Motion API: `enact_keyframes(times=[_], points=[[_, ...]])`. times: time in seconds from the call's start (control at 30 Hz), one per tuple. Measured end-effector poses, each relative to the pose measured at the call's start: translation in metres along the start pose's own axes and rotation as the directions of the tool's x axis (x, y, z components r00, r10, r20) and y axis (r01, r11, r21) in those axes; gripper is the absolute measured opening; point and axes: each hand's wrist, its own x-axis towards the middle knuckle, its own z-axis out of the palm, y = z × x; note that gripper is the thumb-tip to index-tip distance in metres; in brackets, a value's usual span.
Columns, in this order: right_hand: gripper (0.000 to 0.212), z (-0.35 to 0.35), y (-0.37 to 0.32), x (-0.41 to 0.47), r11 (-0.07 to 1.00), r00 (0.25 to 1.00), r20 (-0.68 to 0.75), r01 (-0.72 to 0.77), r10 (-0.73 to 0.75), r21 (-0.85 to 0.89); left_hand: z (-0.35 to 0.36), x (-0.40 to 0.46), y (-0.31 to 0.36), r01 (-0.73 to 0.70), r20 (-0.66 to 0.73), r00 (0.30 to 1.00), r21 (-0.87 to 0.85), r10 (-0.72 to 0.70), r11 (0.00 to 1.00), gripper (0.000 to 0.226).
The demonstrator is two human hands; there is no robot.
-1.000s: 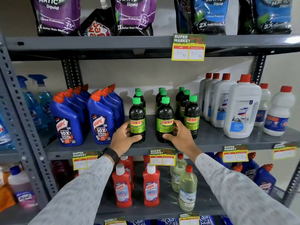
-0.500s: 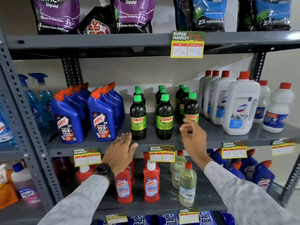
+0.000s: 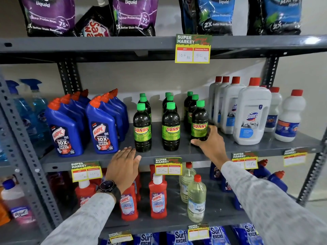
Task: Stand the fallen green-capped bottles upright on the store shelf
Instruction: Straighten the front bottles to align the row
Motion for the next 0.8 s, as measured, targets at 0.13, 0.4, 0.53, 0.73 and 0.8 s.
enact_keyframes(times=[0.13, 0.4, 0.53, 0.73, 0.8], points=[[0.082, -0.003, 0.003, -0.002, 1.0, 1.0, -0.016, 0.006, -0.006, 0.004, -0.002, 0.0, -0.002, -0.003, 0.013, 1.0, 0.004, 0.002, 1.0, 0.063], [0.073, -0.016, 0.007, -0.01, 1.0, 0.998, -0.052, 0.031, -0.031, 0.0, -0.003, 0.001, 0.0, 0.003, 0.025, 1.0, -0.003, -0.003, 1.0, 0.057], [0.071, -0.016, 0.006, -0.011, 0.999, 0.998, -0.059, 0.032, -0.032, -0.01, -0.005, 0.001, 0.0, 0.003, 0.046, 0.999, -0.003, -0.002, 1.0, 0.058], [0.071, -0.016, 0.007, -0.012, 0.999, 0.998, -0.061, 0.032, -0.033, -0.023, -0.007, 0.001, 0.0, 0.002, 0.059, 0.998, -0.004, -0.002, 1.0, 0.059], [0.07, -0.016, 0.006, -0.013, 0.999, 0.998, -0.061, 0.026, -0.028, -0.027, -0.007, 0.001, 0.001, 0.004, 0.062, 0.998, -0.005, -0.003, 1.0, 0.059]])
